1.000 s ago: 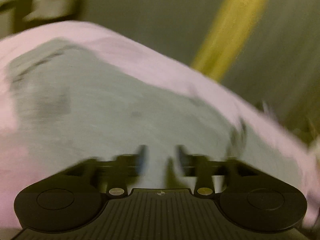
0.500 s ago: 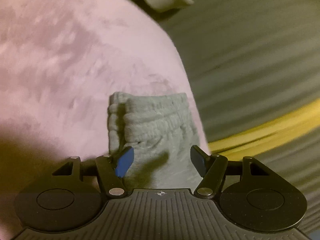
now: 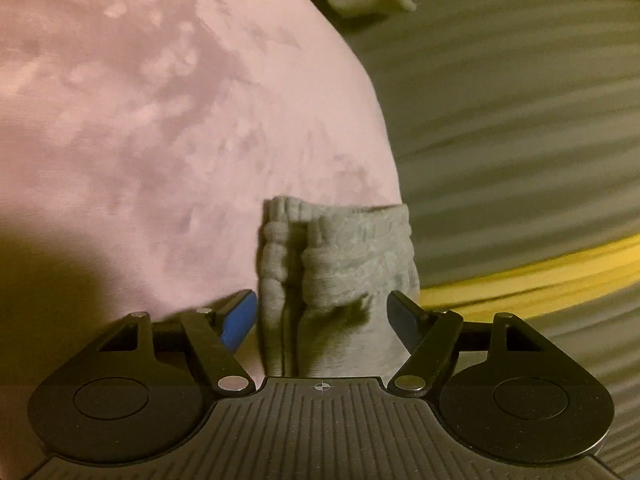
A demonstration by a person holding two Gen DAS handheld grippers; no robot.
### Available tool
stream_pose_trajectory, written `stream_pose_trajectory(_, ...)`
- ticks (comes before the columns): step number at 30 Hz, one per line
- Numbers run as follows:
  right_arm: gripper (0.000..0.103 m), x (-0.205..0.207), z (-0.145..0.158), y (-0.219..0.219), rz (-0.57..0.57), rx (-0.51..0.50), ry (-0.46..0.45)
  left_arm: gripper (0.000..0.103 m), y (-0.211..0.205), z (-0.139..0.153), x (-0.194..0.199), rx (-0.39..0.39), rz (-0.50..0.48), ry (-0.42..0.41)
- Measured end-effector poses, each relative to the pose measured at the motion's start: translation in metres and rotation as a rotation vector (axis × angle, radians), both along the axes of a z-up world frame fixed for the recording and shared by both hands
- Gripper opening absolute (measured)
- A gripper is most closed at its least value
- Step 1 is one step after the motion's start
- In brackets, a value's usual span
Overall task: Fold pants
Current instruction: 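Grasp the cuffed leg hems with the left tool and lift them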
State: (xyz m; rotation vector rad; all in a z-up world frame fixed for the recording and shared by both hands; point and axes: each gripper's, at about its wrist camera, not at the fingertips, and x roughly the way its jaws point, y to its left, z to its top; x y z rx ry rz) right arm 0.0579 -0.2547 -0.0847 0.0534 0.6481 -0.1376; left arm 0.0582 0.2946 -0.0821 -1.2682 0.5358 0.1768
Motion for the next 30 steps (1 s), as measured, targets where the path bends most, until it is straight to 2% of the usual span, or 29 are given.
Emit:
stream_pose_trajectory(1,0.099,-0.003,0.000,0.000,0.000,0.001,-0.001,0.081,0.000,0.000,0.004,-0.002,-0.010,0.003)
stream_pose_trajectory(2,0.099,-0.003,0.000,-0.001,0.000,0.002,-0.001,0.086,0.000,0.000,0.005,-0.004,-0.009,0.002)
stream_pose_trajectory(4,0.099,-0.003,0.000,-0.001,0.001,0.002,-0.001,0.096,0.004,-0.006,0.014,-0.021,-0.015,-0.046)
stream_pose_trajectory(7,0.099,-0.003,-0.001,-0.001,0.001,0.000,-0.004,0.095,-0.002,-0.006,0.026,0.023,-0.033,-0.040)
stream_pose_trajectory(9,0.099,-0.001,-0.001,-0.001,0.002,-0.001,-0.005,0.091,-0.008,-0.004,0.030,0.072,-0.054,-0.055)
stream_pose_trajectory(10,0.099,-0.001,-0.001,-0.001,0.002,-0.002,-0.005,0.082,-0.009,-0.001,0.025,0.089,-0.060,-0.054)
stream_pose_trajectory(11,0.099,-0.001,-0.001,-0.001,0.002,-0.003,-0.005,0.065,-0.010,-0.001,0.025,0.094,-0.059,-0.058)
stream_pose_trajectory(12,0.099,0.000,-0.001,-0.001,0.002,-0.005,-0.006,0.053,-0.009,-0.003,0.024,0.083,-0.053,-0.068)
stream_pose_trajectory(13,0.099,-0.001,-0.001,0.000,0.002,-0.005,-0.007,0.048,-0.007,-0.005,0.023,0.065,-0.048,-0.079)
stream_pose_trajectory(16,0.099,0.001,-0.002,0.000,0.003,-0.009,-0.010,0.047,-0.004,-0.007,0.018,0.061,-0.048,-0.060)
stream_pose_trajectory(19,0.099,0.004,-0.003,0.001,0.002,-0.012,-0.012,0.062,-0.006,-0.011,0.028,0.069,-0.049,-0.014)
stream_pose_trajectory(22,0.099,0.004,-0.003,0.002,0.001,-0.014,-0.014,0.062,-0.008,-0.011,0.037,0.107,-0.061,-0.017)
stream_pose_trajectory(23,0.099,0.005,-0.004,0.003,0.000,-0.014,-0.014,0.053,-0.008,-0.011,0.037,0.122,-0.065,-0.020)
stream_pose_trajectory(26,0.099,0.006,-0.002,0.003,0.000,-0.015,-0.004,0.037,-0.009,-0.008,0.030,0.122,-0.055,-0.036)
stream_pose_trajectory(28,0.099,0.009,0.002,0.003,0.005,-0.012,0.019,0.034,-0.014,0.006,0.018,0.135,-0.053,-0.096)
stream_pose_trajectory(30,0.099,0.013,0.010,-0.001,0.016,0.016,0.054,0.033,-0.029,0.033,0.010,0.242,-0.074,-0.136)
